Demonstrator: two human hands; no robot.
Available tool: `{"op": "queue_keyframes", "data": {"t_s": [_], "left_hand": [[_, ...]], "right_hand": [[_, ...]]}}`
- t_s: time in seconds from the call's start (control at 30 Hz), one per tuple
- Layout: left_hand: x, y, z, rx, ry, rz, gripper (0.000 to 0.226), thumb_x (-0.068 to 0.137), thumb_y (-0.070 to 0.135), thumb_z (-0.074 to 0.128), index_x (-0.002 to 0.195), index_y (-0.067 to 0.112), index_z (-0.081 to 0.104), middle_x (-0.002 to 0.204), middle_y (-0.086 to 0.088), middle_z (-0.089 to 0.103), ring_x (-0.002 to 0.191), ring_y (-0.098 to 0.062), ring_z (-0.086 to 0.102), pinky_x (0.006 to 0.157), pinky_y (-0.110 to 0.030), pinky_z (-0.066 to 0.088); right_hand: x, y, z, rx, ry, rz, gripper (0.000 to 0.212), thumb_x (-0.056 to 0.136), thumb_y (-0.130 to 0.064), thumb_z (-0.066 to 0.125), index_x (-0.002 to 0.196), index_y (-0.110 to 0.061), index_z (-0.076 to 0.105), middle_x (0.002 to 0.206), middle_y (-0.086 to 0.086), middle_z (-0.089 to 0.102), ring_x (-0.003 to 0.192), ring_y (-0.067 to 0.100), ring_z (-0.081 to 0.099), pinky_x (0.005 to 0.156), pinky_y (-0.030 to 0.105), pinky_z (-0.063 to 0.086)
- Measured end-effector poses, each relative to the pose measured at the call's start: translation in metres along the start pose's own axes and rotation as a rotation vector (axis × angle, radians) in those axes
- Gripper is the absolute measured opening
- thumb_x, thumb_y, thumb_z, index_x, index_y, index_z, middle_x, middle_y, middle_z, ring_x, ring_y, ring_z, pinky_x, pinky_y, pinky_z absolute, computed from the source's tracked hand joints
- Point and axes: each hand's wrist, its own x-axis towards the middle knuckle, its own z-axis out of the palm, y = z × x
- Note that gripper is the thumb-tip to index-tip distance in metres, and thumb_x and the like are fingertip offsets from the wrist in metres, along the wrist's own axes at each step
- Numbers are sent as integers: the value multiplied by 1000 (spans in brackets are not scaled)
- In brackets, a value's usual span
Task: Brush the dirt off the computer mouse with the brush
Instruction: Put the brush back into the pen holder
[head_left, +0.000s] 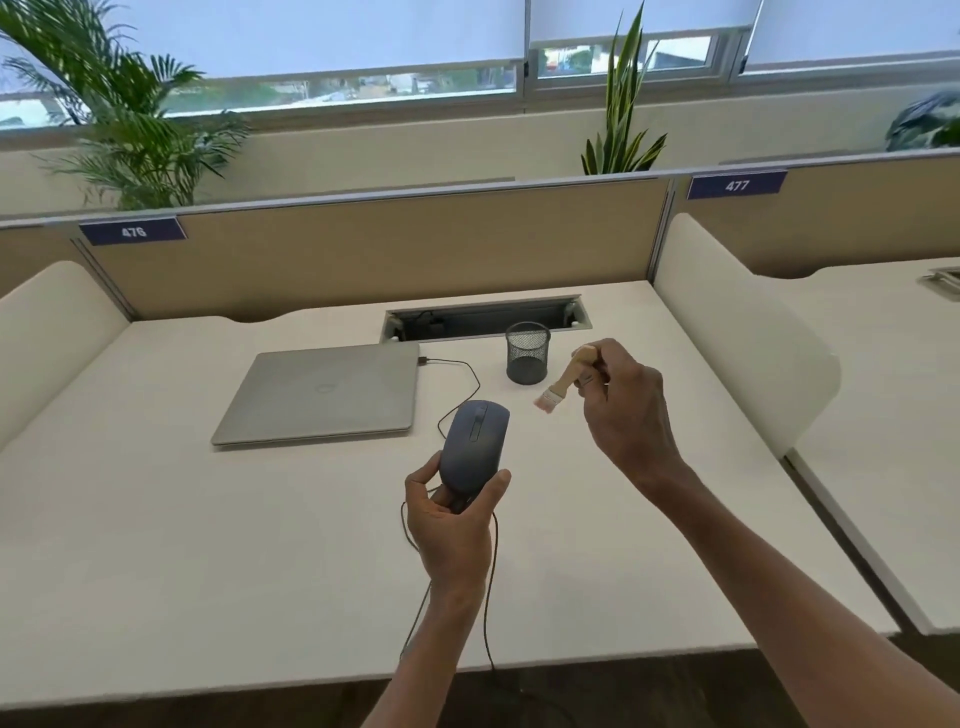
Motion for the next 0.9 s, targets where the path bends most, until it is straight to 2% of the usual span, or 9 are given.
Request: {"op": "queue_keyframes", "data": {"t_s": [0.1,0.2,0.27,0.43,0.47,0.57,0.6,0.77,0.9], "left_hand": [[13,0,7,-28,-19,-38,63,73,-6,88,113,29,54,82,19,79,83,-8,79,72,-17,60],[22,1,14,-55,-8,-56,62,73,-8,88,114,24,55,82,9,79,79,-7,78,68,-14,58],[28,1,20,-41,2,-60,61,72,-7,88,115,21,56,87,7,77,76,-5,78,66,-11,56],[45,-8,31,-39,1,-91,63,70,-6,90,112,26,56,82,8,81,81,-12,79,69,-16,59],[47,-9,34,-41,6,-99,63,70,-7,90,112,26,56,82,8,81,81,-12,79,69,-16,59],[55,-13,45,-63,34,-130,62,70,-9,88,112,24,57,83,3,81,80,-15,79,69,-16,58],[57,-14,48,-72,40,-140,62,70,-9,88,112,23,57,84,1,81,81,-16,80,68,-16,58],[67,-23,67,-80,56,-187,63,70,-11,88,116,20,57,87,-2,82,79,-17,79,68,-17,58],[70,-31,80,-71,69,-202,66,68,-9,90,116,22,57,92,-5,82,85,-25,80,75,-25,62]], "right_hand": [[15,5,10,4,24,-14,10,94,0,58,91,-4,66,84,7,70,73,24,61,65,21,45],[30,12,21,-7,43,-56,9,91,2,60,89,-2,68,87,10,69,77,26,62,71,35,53],[42,18,30,-1,65,-74,9,91,2,61,89,-3,69,85,9,70,75,24,61,70,35,52],[81,35,53,12,81,-83,10,92,-2,63,92,-9,69,83,4,71,72,20,61,67,10,43],[92,40,59,7,80,-85,10,92,-2,63,92,-10,69,83,4,71,72,21,61,67,11,44],[124,58,77,-24,70,-72,12,92,-1,59,91,-11,66,79,6,69,71,27,61,66,35,52],[134,66,85,-38,64,-61,13,91,0,57,91,-11,64,77,7,68,70,28,60,65,39,52],[176,103,123,-84,6,-5,24,93,-2,51,105,-19,62,73,5,66,72,35,57,62,35,45],[198,126,145,-124,-64,-34,26,91,1,53,109,-13,65,71,6,65,65,30,54,62,27,32]]}}
